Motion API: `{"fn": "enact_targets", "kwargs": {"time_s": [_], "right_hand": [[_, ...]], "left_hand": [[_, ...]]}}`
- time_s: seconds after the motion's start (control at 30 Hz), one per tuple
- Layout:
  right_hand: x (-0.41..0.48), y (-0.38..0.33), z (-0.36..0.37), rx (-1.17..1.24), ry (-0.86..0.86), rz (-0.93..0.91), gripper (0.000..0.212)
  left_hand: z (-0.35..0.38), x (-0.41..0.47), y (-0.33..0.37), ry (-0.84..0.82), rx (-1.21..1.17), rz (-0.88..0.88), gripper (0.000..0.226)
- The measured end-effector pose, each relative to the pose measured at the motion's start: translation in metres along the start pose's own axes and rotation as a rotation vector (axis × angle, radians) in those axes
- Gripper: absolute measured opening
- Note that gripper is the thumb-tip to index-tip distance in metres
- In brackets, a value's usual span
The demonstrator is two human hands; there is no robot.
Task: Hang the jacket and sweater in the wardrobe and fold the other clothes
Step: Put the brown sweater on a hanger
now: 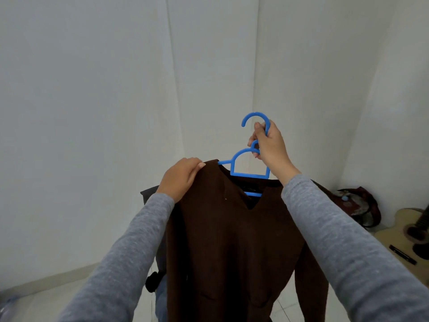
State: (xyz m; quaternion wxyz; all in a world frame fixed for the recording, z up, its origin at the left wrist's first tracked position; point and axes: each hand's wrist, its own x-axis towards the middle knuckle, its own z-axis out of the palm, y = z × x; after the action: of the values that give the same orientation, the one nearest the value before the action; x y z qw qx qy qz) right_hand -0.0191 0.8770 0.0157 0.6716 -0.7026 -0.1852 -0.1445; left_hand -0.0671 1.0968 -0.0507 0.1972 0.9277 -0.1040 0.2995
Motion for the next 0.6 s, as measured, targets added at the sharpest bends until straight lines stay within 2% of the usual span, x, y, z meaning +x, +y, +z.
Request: {"fn": "enact_targets", "kwargs": {"time_s": [0.1,0.2,0.33,0.47,0.6], "right_hand": [[-0.014,-0.013,-0.010,-0.056,0.114,0.002,0.022],[-0.027,-0.028,-0.023,-0.115,0.236,0.031,0.024],[-0.062,-0.043,-0.022,-0.148,0.344,0.106,0.027],[-0.104,-0.047,-0.022,-0.117,0.307,0.240,0.031],[-0.153,-0.058,-0.041,-0.128,0.192,0.285,0.031]], "left_hand": [[-0.009,-0.004,-0.022,-0.019,-0.096,0.041,0.027],[-0.016,-0.016,-0.040,-0.041,-0.231,-0.022,0.018],[-0.015,-0.037,-0.029,-0.176,-0.353,-0.120,0.029],[0.004,-0.050,0.005,-0.277,-0.422,-0.214,0.053],[0.026,-0.067,0.043,-0.336,-0.540,-0.287,0.053]]}}
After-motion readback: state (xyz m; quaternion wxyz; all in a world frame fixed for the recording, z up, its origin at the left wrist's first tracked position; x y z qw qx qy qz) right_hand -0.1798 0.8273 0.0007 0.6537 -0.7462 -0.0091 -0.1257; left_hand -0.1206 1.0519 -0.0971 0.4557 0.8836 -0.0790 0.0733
